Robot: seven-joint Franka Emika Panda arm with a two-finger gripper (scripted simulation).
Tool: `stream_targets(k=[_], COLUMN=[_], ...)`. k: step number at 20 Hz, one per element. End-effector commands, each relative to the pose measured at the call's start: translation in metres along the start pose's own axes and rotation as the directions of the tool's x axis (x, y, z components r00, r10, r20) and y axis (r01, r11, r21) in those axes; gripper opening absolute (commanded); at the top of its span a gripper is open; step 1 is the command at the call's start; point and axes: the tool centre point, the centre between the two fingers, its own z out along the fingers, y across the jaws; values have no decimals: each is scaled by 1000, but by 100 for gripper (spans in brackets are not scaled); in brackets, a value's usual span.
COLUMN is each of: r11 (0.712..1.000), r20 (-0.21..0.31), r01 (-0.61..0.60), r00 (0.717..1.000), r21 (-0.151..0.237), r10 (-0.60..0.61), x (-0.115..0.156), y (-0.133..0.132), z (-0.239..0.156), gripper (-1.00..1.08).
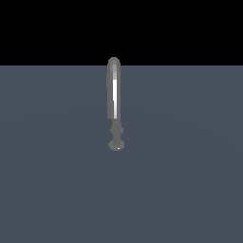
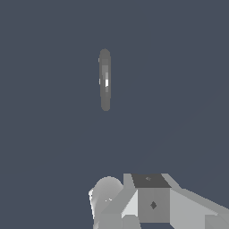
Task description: Turn on the faucet by rotating a designated handle.
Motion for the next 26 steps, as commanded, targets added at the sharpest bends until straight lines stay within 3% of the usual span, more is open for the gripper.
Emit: stream_targets(k=[1,2,3,4,5,6,7,8,9,10,11,12,13,14,15,16,17,18,19,20,21,22,23,24,25,26], r11=[1000,1000,998,996,999,997,994,991,991,990,993,985,983,989,972,971,988,990,972,961,956,946,943,906,863,841], r20=[91,71,119,152,171,174,218,228,168,164,240,154,133,114,100,100,141,145,123,64,32,35,27,21,18,25], r01=[27,-16,-65,-89,-16,-52,-70,-31,-103,-108,-79,-129,-141,-143,-201,-203,-138,-132,-219,-260,-290,-313,-333,-422,-502,-538], r00=[995,997,991,984,985,983,972,972,979,979,966,977,979,983,972,971,979,980,966,962,956,948,943,906,865,843], r21=[5,-19,-15,-10,-29,-64,-81,-131,-89,-86,-90,-113,-118,-46,-125,-128,-62,-56,-84,-97,-42,-86,10,35,59,53], r10=[-27,17,66,89,21,62,86,61,117,121,99,146,156,147,214,216,146,139,228,266,291,317,333,422,501,538], x=[6,20,21,24,29,37,31,31,65,63,40,94,88,104,112,112,98,99,116,144,167,167,186,219,211,216], y=[-1,7,24,23,-8,-4,-11,-14,-20,-18,-47,-3,-2,-52,1,1,-86,-87,-40,-28,-49,-31,-81,-72,-22,-7], z=[36,49,79,106,125,138,169,188,172,171,215,192,185,185,201,201,224,225,233,226,220,242,235,244,238,253], gripper=[-14,39,-25,11,24,-9,51,25,-9,-9,46,64,64,10,46,46,56,56,69,68,83,34,77,70,70,92])
